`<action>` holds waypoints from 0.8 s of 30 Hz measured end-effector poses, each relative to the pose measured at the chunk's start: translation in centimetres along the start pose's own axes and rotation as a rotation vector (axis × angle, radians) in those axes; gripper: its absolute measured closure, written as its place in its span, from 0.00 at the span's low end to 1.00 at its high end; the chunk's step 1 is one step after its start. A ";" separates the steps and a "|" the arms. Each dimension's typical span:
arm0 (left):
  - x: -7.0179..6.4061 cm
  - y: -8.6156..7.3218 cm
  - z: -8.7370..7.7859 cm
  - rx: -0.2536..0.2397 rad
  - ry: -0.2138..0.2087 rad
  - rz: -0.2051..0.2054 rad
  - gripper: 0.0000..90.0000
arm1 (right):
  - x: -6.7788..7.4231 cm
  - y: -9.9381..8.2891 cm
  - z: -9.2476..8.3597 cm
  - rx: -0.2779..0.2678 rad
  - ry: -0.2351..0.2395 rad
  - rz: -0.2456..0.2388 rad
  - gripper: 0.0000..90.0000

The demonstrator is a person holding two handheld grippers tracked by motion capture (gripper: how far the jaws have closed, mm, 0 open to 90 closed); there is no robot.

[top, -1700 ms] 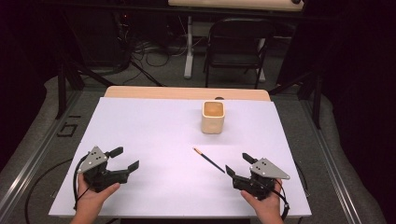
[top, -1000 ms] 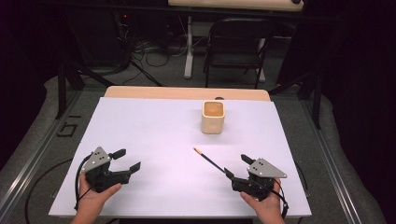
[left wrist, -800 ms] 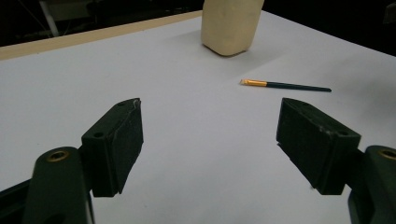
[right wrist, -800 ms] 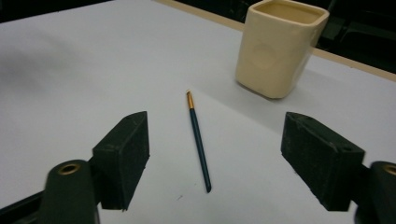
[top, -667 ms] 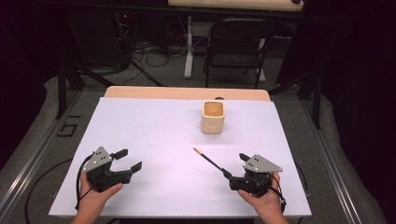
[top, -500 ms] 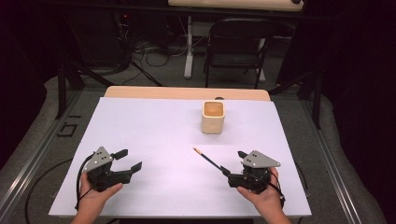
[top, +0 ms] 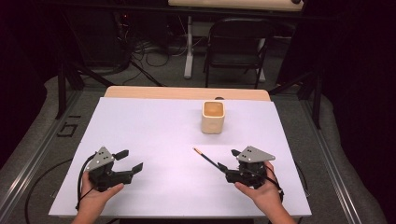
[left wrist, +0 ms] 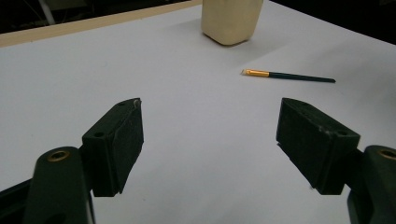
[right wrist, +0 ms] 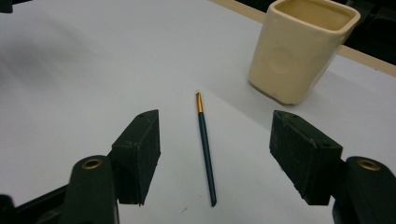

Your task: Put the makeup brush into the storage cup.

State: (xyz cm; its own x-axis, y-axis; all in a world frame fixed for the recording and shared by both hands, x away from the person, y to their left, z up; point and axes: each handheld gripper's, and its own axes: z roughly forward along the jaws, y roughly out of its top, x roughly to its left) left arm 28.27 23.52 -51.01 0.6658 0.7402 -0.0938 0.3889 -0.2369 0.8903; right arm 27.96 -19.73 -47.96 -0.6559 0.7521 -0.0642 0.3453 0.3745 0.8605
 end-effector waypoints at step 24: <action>0.0 -0.1 0.2 0.031 -0.022 -0.020 0.29 | -1.8 3.0 1.0 0.169 0.023 -0.005 0.44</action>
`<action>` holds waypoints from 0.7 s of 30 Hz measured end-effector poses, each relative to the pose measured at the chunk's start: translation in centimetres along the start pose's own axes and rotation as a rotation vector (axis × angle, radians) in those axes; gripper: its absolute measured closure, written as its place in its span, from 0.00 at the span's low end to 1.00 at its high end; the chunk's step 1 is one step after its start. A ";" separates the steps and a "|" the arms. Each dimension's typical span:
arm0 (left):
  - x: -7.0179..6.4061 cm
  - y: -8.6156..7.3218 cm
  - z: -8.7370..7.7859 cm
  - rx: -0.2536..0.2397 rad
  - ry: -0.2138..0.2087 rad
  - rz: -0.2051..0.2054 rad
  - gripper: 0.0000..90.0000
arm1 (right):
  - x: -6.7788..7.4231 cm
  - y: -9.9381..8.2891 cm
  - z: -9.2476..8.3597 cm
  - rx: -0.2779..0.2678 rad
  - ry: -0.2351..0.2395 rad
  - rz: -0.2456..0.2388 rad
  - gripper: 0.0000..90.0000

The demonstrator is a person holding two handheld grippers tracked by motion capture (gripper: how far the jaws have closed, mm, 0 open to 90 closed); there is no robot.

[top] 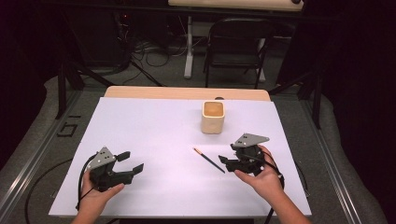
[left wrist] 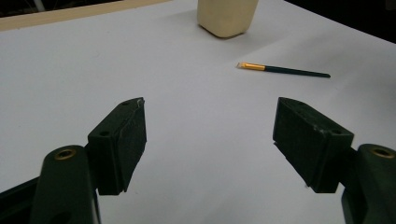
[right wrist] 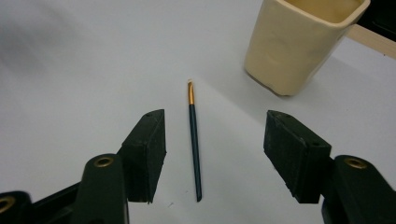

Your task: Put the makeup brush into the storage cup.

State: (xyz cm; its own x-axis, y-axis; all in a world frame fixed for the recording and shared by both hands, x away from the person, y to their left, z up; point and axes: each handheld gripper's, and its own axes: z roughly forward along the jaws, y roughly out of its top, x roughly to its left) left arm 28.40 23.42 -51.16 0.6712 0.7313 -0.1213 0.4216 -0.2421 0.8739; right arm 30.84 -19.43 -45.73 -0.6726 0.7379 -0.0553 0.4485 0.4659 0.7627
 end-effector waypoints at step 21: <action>0.1 -0.1 0.1 0.008 0.012 -0.006 0.30 | -0.7 1.7 1.2 0.189 0.035 0.005 0.56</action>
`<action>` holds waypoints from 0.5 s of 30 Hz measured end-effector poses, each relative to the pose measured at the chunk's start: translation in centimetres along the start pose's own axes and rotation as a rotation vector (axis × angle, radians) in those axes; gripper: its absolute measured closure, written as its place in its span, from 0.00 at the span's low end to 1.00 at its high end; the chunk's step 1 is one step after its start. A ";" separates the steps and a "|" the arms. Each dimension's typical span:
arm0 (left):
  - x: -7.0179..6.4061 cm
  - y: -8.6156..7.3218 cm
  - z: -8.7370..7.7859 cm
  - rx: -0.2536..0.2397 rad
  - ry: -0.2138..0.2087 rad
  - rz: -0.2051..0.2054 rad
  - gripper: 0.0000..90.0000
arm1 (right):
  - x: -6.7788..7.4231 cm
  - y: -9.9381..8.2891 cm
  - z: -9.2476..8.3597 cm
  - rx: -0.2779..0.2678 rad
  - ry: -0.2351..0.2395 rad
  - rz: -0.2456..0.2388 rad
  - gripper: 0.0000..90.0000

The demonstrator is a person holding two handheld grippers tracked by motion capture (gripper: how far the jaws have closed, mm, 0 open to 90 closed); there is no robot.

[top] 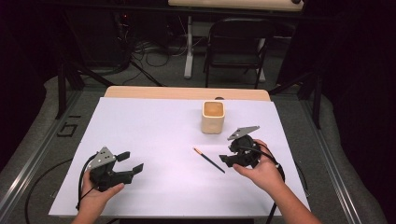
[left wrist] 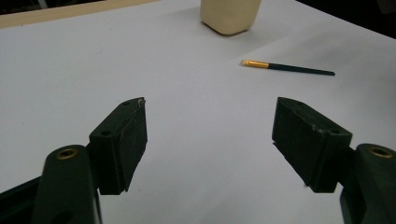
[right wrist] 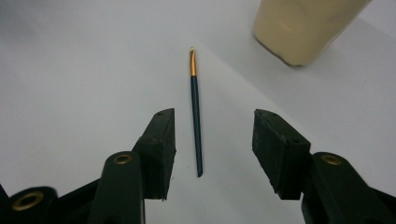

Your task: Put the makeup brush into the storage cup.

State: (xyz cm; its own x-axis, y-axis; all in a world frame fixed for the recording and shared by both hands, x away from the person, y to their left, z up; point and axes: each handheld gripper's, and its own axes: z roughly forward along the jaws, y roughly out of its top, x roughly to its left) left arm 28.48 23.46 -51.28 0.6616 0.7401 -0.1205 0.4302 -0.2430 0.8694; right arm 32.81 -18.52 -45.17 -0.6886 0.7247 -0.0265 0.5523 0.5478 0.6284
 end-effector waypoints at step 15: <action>0.1 0.0 0.1 0.008 -0.002 0.000 0.31 | -0.2 0.8 1.2 0.212 0.040 0.007 0.57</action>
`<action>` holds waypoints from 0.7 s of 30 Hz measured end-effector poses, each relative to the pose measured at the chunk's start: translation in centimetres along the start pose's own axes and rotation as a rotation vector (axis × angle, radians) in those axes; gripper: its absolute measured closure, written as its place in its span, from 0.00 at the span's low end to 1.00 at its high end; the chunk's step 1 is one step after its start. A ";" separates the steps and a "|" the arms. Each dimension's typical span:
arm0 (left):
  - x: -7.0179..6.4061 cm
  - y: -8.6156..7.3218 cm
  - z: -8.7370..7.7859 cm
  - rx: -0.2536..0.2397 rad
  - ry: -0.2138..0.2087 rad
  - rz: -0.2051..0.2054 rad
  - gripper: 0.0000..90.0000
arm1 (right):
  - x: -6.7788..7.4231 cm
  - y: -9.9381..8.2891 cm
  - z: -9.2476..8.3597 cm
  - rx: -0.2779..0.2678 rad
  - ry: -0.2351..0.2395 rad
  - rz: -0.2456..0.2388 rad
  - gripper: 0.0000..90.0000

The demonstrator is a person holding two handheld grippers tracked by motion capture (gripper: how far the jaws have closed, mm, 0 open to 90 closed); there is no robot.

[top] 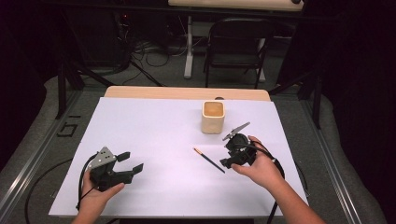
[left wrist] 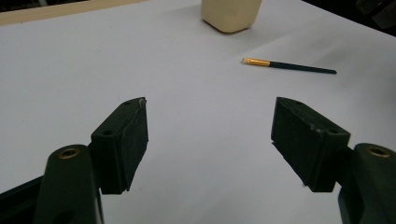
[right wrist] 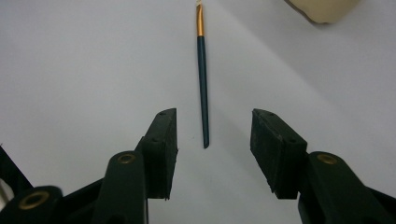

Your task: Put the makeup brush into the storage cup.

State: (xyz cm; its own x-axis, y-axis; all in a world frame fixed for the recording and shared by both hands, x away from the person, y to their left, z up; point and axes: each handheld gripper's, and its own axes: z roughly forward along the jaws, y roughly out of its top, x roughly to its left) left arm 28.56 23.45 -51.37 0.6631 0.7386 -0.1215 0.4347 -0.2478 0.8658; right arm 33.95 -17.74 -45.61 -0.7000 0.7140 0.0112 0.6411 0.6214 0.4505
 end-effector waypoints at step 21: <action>0.0 0.0 0.2 0.019 -0.005 0.007 0.31 | -0.5 0.8 1.2 0.096 -0.009 -0.008 0.47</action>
State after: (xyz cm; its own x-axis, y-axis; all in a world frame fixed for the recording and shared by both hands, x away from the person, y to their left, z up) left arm 28.67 23.29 -51.51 0.6689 0.7338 -0.1183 0.4416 -0.2643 0.8574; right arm 35.21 -17.19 -46.30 -0.7025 0.7117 0.0000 0.6631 0.6545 0.3631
